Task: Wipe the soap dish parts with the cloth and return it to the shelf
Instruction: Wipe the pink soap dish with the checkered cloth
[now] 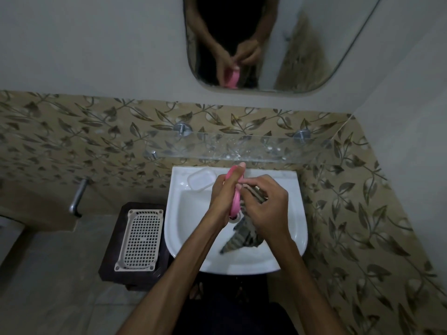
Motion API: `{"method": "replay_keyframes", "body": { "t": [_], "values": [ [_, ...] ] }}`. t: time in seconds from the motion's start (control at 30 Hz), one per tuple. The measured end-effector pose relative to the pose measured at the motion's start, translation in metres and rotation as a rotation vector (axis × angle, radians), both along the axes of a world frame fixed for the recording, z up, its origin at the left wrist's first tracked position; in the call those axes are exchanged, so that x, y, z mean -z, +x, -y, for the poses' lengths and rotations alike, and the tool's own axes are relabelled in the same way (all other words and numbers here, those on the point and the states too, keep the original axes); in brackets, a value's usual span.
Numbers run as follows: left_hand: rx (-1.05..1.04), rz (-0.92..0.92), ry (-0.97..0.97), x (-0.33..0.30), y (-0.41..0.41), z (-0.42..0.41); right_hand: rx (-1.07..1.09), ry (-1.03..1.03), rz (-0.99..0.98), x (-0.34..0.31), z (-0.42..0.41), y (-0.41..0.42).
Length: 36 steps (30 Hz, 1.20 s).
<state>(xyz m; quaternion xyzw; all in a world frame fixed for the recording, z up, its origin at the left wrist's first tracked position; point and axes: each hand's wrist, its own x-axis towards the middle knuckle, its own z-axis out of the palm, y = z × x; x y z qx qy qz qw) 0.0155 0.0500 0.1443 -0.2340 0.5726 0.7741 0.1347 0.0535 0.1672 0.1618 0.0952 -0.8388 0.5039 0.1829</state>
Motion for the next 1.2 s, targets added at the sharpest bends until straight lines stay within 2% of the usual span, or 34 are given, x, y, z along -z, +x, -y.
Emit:
{"method": "replay_keyframes", "body": {
  "t": [0.1,0.23,0.3,0.4,0.5,0.67,0.77,0.9,0.97,1.1,1.2],
  "values": [
    [-0.067,0.108,-0.072,0.002,-0.007,0.003,-0.067,0.100,-0.052,0.006,0.006,0.016],
    [-0.079,0.113,0.041,0.001,-0.007,-0.002,0.082,-0.051,-0.019,0.005,0.004,-0.005],
    [-0.098,0.130,0.099,-0.001,-0.007,0.000,0.039,-0.028,-0.042,0.008,0.008,-0.002],
    [-0.131,0.211,0.064,-0.001,-0.013,0.005,-0.047,0.042,-0.069,0.015,0.014,0.021],
    [-0.170,0.225,0.179,-0.004,-0.016,0.002,0.092,-0.043,-0.037,0.016,0.010,0.006],
    [-0.207,0.256,0.477,0.001,-0.017,-0.001,0.072,-0.054,-0.040,0.014,0.026,0.016],
    [-0.258,0.267,0.468,-0.001,-0.014,-0.006,0.131,-0.094,-0.019,0.011,0.023,0.015],
    [-0.448,0.271,0.291,-0.004,-0.010,-0.014,0.257,-0.155,0.015,0.003,0.030,0.002],
    [-0.492,0.254,0.265,-0.003,-0.009,-0.015,0.256,-0.131,0.022,0.003,0.033,0.011],
    [-0.438,0.173,0.256,0.000,-0.005,-0.015,0.215,-0.170,0.081,-0.006,0.028,0.014],
    [-0.348,0.046,0.163,0.001,0.003,-0.019,0.206,-0.220,0.179,-0.021,0.018,-0.015]
  ]
}}
